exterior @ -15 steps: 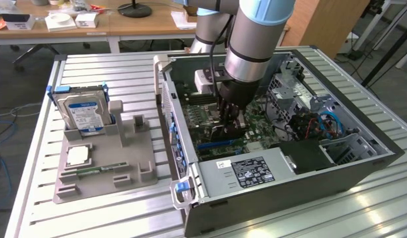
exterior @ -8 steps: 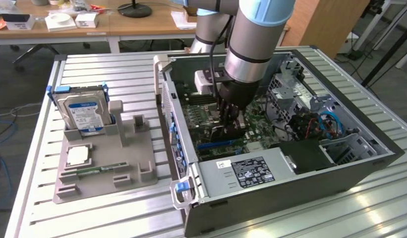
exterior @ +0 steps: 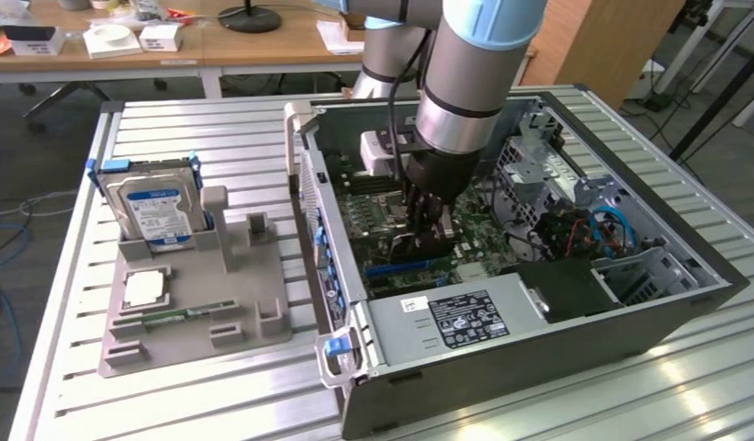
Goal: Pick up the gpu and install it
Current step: 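Insert the gpu into the slot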
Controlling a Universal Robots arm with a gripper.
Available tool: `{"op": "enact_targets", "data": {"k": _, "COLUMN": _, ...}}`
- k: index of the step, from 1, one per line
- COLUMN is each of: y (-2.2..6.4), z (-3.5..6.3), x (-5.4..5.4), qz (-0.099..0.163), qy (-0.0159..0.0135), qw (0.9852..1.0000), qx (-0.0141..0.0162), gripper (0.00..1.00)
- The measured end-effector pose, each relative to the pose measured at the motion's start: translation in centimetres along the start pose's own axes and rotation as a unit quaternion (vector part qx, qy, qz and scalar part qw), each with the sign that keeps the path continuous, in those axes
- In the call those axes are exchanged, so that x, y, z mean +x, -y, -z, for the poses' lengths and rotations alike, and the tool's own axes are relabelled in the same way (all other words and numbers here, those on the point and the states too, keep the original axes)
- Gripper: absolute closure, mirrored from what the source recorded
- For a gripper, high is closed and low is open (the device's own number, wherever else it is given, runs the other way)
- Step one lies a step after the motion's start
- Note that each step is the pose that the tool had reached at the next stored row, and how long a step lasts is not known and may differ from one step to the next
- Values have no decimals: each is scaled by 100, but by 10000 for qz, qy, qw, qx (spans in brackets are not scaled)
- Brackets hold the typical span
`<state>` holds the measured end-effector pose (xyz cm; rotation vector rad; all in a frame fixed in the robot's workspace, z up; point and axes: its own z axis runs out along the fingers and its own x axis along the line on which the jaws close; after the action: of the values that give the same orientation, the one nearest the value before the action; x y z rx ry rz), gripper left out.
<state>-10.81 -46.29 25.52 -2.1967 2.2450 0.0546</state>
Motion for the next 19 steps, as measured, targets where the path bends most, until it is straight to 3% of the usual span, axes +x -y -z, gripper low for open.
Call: {"op": "enact_targets", "data": {"k": 19, "y": 1, "z": -21, "x": 0, "qz": -10, "qy": 0, "qw": 10000, "qx": 0, "gripper": 73}}
